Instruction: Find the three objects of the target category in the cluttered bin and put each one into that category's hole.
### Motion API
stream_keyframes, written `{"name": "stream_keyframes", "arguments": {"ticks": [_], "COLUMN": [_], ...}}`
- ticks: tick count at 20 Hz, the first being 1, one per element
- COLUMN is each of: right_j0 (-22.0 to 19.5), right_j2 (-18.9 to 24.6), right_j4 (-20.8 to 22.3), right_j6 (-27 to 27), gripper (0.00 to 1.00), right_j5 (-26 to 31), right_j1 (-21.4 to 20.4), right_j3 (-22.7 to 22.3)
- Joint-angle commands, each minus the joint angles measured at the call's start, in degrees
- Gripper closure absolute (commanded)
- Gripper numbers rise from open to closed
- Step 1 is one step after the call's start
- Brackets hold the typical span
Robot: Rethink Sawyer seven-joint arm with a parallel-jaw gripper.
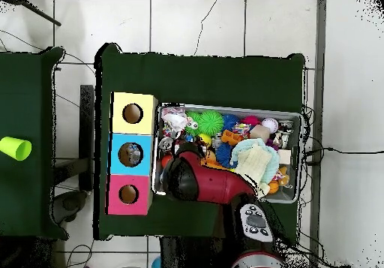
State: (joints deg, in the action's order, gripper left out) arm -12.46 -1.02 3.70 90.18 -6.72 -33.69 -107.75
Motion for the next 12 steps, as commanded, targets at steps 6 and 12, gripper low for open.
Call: {"name": "stream_keyframes", "arguments": {"ticks": [6, 12], "right_j0": [0.9, 0.4], "right_j2": [2.8, 3.2], "right_j4": [-0.9, -0.4], "right_j6": [8.7, 8.2], "gripper": [0.00, 0.00], "right_j5": [1.7, 2.2], "right_j1": [4.5, 4.3], "right_j3": [4.8, 4.9]}}
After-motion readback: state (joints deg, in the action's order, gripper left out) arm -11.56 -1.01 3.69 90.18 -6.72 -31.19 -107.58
